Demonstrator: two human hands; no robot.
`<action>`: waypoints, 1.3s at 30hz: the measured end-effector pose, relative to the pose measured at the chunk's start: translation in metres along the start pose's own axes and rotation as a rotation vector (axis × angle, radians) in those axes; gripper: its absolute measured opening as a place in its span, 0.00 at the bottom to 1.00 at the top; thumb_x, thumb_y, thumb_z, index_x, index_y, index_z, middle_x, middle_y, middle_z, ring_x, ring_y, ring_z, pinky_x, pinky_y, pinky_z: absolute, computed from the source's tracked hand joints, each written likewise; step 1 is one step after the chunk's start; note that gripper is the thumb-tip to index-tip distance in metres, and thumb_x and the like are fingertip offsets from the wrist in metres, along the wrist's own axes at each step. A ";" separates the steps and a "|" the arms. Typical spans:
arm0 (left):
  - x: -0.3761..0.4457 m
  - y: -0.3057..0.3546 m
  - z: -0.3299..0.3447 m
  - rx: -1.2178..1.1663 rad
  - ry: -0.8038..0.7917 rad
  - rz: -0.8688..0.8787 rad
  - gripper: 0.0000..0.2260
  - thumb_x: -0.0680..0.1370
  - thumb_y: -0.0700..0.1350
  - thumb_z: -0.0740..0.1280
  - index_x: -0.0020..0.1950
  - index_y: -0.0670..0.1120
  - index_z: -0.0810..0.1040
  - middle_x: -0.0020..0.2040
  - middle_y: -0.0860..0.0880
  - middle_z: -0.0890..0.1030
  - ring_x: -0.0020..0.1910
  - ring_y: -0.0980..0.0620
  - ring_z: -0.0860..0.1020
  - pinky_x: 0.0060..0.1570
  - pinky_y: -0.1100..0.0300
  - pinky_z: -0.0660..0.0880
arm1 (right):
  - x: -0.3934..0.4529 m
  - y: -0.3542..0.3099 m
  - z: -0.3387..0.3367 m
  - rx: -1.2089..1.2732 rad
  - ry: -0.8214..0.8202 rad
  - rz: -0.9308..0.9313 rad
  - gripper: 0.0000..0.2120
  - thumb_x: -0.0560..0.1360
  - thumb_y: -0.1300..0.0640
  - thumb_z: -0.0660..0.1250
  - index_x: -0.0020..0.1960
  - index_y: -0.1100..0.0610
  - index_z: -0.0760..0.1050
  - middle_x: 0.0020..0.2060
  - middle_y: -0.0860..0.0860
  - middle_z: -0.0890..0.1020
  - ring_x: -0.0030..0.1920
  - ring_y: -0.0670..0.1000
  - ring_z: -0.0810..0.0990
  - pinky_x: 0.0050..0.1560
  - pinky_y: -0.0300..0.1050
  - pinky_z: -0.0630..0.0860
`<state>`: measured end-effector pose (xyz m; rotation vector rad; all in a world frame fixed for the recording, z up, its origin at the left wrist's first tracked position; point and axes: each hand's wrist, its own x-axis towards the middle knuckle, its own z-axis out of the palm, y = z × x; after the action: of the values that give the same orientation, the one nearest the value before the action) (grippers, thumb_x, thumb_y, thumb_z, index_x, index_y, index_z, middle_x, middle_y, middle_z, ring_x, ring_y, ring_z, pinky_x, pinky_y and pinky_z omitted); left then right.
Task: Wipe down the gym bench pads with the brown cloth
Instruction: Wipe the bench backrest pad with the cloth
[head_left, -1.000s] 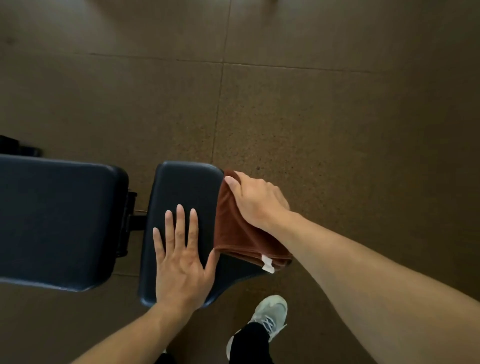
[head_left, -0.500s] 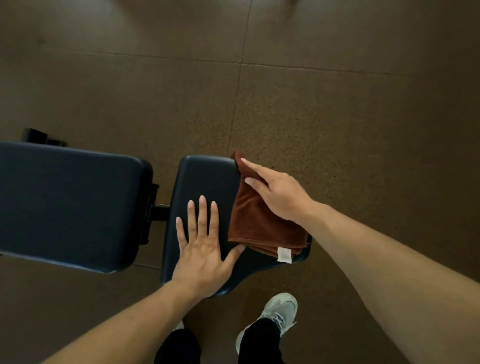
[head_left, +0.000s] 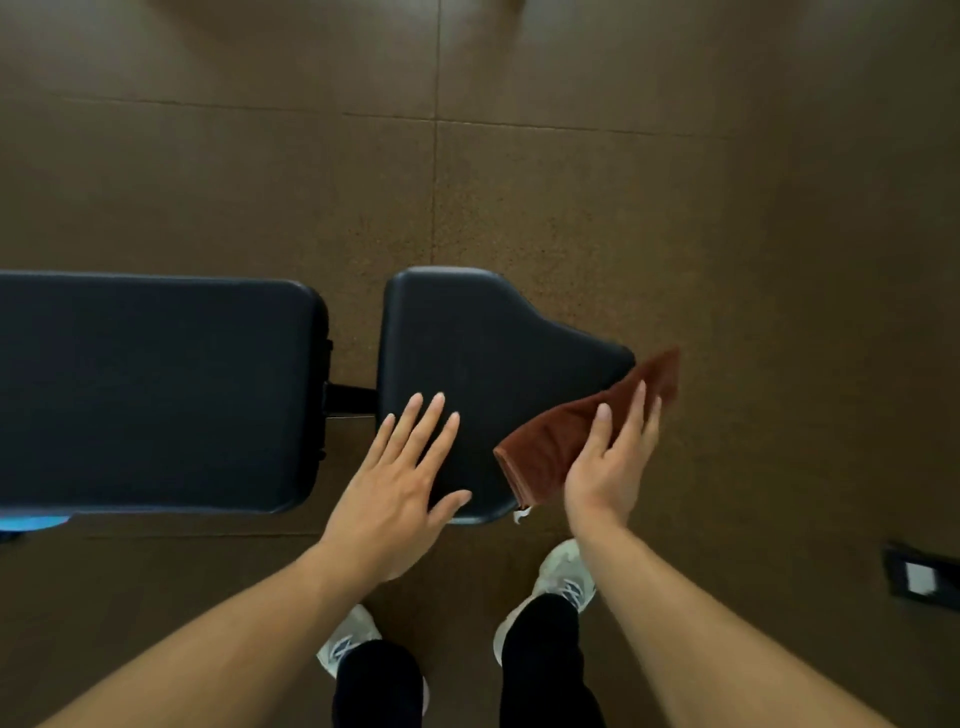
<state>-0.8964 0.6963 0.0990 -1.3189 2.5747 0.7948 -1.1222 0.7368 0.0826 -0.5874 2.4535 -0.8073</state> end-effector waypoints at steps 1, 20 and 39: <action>-0.013 -0.009 0.004 -0.013 0.026 0.024 0.33 0.84 0.65 0.49 0.84 0.50 0.43 0.84 0.49 0.40 0.82 0.53 0.34 0.80 0.51 0.40 | -0.020 -0.004 0.009 0.042 0.000 0.106 0.29 0.85 0.40 0.51 0.83 0.40 0.48 0.84 0.46 0.49 0.83 0.55 0.53 0.77 0.61 0.61; -0.062 -0.058 -0.008 -0.288 0.245 -0.096 0.27 0.85 0.51 0.54 0.83 0.46 0.56 0.84 0.50 0.55 0.83 0.56 0.50 0.80 0.58 0.47 | -0.057 -0.032 0.051 -0.769 -0.469 -1.130 0.26 0.87 0.43 0.51 0.83 0.43 0.54 0.84 0.47 0.53 0.84 0.53 0.44 0.83 0.57 0.48; 0.043 0.012 -0.001 -0.559 0.266 -0.558 0.32 0.84 0.59 0.55 0.83 0.60 0.41 0.84 0.54 0.41 0.83 0.51 0.47 0.79 0.48 0.55 | 0.084 -0.135 0.058 -0.524 -0.485 -0.581 0.25 0.86 0.38 0.45 0.81 0.43 0.58 0.75 0.49 0.71 0.72 0.55 0.72 0.70 0.57 0.67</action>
<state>-0.9313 0.6709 0.0896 -2.2939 2.0112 1.3309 -1.1227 0.5689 0.1016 -1.5335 2.0322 -0.1485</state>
